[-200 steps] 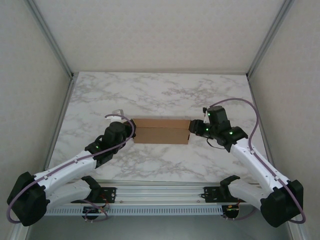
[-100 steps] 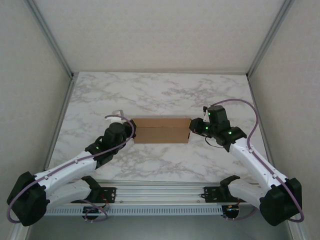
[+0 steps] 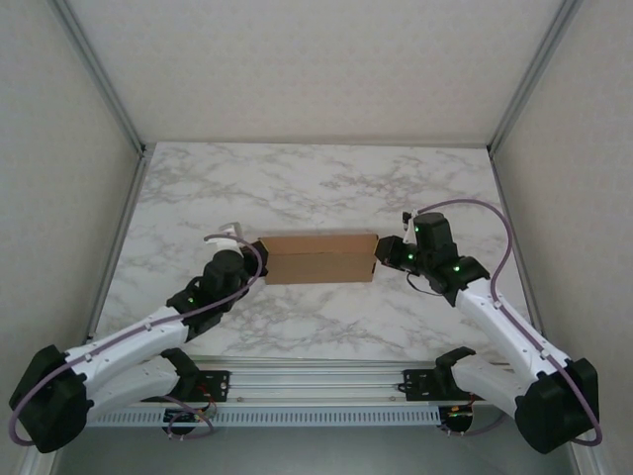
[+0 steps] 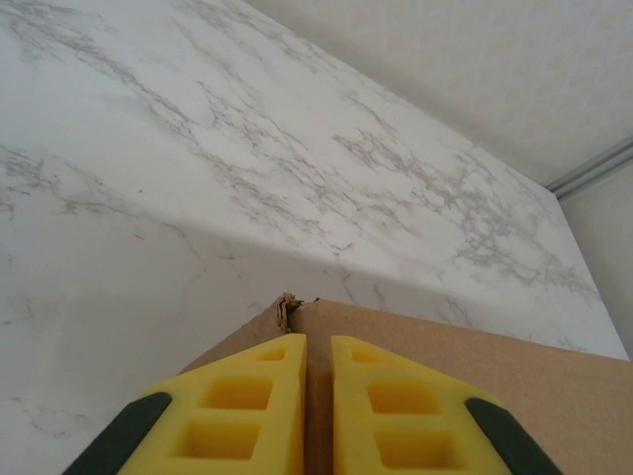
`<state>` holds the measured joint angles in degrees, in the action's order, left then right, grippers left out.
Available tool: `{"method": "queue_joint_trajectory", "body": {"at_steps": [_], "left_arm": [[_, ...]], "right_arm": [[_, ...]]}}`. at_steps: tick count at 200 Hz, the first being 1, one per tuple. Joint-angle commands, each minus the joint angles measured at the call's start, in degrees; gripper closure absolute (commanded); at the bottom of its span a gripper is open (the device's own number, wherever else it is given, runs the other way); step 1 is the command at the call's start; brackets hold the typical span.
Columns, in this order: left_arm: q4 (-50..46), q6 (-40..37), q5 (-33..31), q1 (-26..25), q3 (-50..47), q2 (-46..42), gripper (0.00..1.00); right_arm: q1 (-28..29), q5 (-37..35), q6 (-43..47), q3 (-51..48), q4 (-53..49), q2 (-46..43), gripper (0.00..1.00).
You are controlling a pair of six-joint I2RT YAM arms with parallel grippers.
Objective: Fold the paper box
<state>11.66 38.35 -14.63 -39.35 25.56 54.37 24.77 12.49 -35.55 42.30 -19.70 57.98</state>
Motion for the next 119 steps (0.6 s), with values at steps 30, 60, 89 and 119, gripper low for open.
{"method": "queue_joint_trajectory", "body": {"at_steps": [30, 60, 89, 119], "left_arm": [[-12.3, 3.7, 2.5, -3.7, -5.7, -6.7, 0.91], [-13.0, 7.2, 1.7, -7.4, -7.2, -8.3, 0.91], [-13.7, 10.9, 0.1, -10.5, -8.9, -10.1, 0.91], [-15.4, 13.3, -1.6, -12.9, -10.1, -10.7, 0.91]], "right_arm": [[4.8, -2.7, 1.9, -5.6, -6.1, -5.5, 0.94], [8.0, -5.6, -0.2, -7.3, -8.7, -8.5, 0.94], [10.1, -6.4, -3.5, -9.6, -10.3, -12.5, 0.94], [12.3, -6.0, -6.2, -12.3, -10.8, -15.1, 0.94]]}}
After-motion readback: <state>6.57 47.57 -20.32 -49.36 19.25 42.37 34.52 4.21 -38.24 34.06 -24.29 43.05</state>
